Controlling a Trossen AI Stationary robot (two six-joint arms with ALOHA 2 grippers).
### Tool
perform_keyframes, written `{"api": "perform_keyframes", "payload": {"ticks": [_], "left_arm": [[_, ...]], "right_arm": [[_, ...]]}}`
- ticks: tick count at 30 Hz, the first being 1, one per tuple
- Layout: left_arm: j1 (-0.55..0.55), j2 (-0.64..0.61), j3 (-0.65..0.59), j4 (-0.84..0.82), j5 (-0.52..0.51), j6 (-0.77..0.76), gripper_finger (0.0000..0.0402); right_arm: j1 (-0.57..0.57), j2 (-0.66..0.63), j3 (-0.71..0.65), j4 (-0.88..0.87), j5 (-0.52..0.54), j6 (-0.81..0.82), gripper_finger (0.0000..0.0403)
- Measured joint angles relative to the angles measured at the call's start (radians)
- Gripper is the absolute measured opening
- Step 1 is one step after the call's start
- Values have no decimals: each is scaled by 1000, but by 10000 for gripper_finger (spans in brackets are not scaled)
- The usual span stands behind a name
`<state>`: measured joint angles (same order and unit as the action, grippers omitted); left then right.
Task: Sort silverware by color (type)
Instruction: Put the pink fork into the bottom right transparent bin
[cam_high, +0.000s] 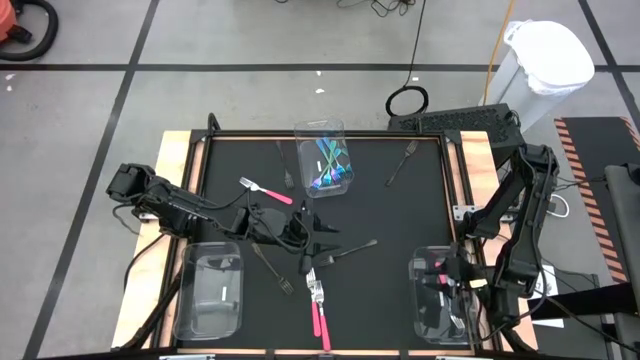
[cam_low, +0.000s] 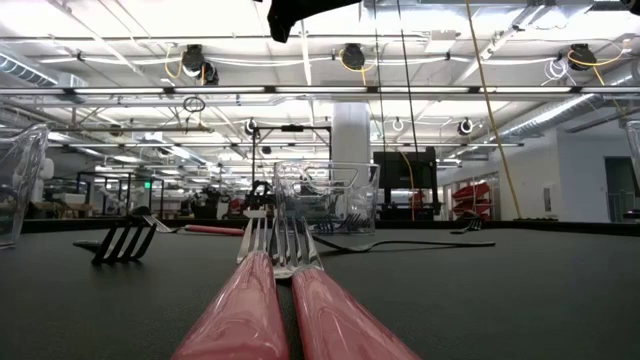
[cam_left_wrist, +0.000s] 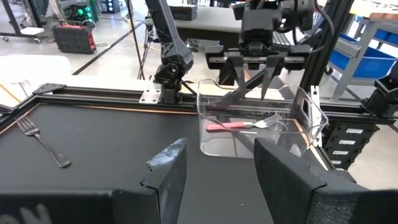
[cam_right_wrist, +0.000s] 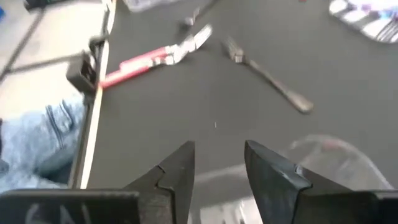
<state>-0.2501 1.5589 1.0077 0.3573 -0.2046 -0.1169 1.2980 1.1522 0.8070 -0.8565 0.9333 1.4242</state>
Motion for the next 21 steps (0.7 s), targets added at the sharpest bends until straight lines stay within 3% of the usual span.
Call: {"api": "perform_keyframes", "payload": {"ticks": [7, 11, 17, 21], "left_arm": [[2, 0, 0, -18, -10, 2, 187], [2, -10, 1, -131, 22, 1, 187], [0, -24, 45, -381, 51, -5, 187], [-1, -27, 50, -448, 85, -6, 187]], "right_arm": [[-4, -49, 0, 20, 172, -111, 137], [-28, -83, 0, 49, 244, -195, 137], [-93, -130, 0, 214, 244, -413, 137], [-142, -151, 0, 398, 221, -647, 137]]}}
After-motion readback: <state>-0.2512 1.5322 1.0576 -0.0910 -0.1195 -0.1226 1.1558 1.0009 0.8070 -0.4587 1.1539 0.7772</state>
